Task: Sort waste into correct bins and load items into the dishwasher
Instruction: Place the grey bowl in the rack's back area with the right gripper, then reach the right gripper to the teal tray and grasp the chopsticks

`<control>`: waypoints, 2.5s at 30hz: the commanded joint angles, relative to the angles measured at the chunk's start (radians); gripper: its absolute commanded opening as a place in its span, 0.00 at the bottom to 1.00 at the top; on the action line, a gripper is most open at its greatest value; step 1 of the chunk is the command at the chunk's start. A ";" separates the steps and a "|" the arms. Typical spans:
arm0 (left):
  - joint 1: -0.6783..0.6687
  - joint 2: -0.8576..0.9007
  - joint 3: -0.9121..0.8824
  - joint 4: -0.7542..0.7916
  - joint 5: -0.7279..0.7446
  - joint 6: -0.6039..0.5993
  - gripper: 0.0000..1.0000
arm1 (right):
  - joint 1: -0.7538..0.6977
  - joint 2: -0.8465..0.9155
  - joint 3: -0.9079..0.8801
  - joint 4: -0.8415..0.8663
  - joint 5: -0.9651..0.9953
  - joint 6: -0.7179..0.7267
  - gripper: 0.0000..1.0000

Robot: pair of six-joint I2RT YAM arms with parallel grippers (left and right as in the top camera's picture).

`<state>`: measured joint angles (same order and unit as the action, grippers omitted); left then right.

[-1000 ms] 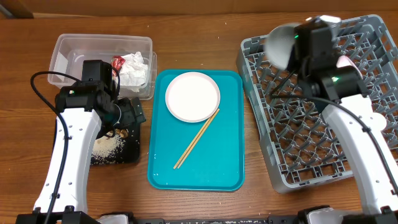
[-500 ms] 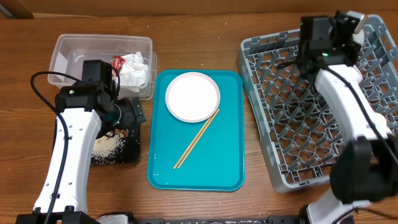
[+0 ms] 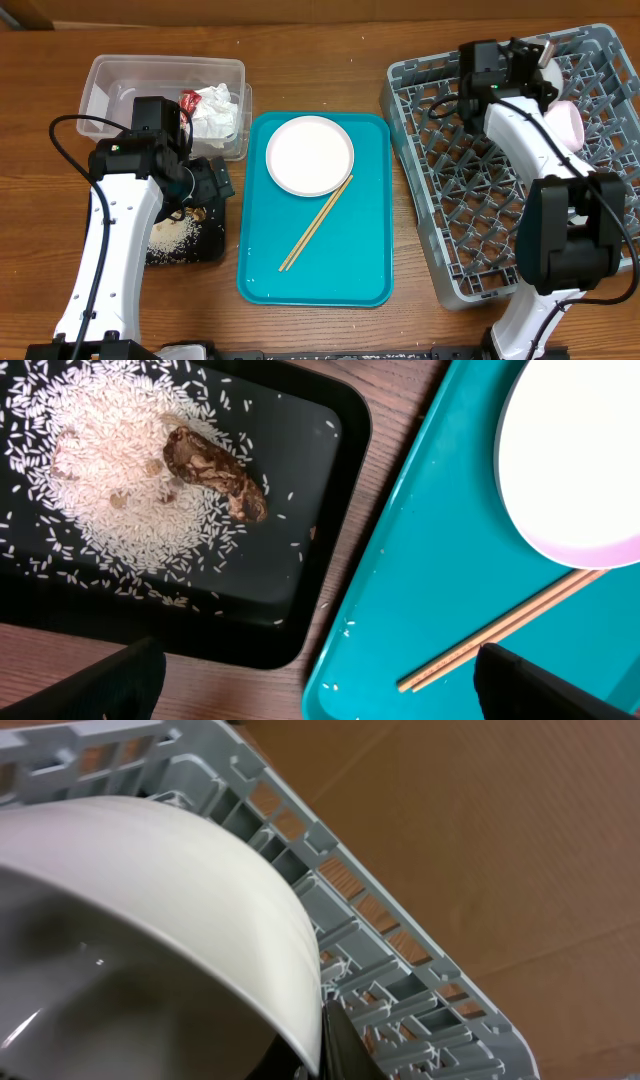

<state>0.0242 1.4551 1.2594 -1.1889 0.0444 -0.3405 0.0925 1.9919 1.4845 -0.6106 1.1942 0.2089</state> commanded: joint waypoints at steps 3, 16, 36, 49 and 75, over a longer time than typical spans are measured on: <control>0.002 -0.016 0.019 0.001 0.000 0.001 1.00 | 0.047 0.029 0.008 -0.105 -0.117 0.001 0.04; 0.002 -0.016 0.019 0.001 0.000 0.001 1.00 | 0.055 -0.096 0.009 -0.361 -0.429 0.186 0.51; 0.002 -0.016 0.019 0.001 0.000 0.001 1.00 | 0.322 -0.368 -0.064 -0.399 -1.476 0.275 0.62; 0.002 -0.016 0.019 0.001 0.000 0.001 1.00 | 0.656 -0.116 -0.093 -0.333 -1.256 0.555 0.65; 0.002 -0.016 0.019 0.000 0.000 0.001 1.00 | 0.678 0.089 -0.093 -0.391 -1.169 0.595 0.58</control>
<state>0.0242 1.4551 1.2594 -1.1889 0.0444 -0.3405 0.7673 2.0418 1.4006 -0.9966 0.0063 0.7929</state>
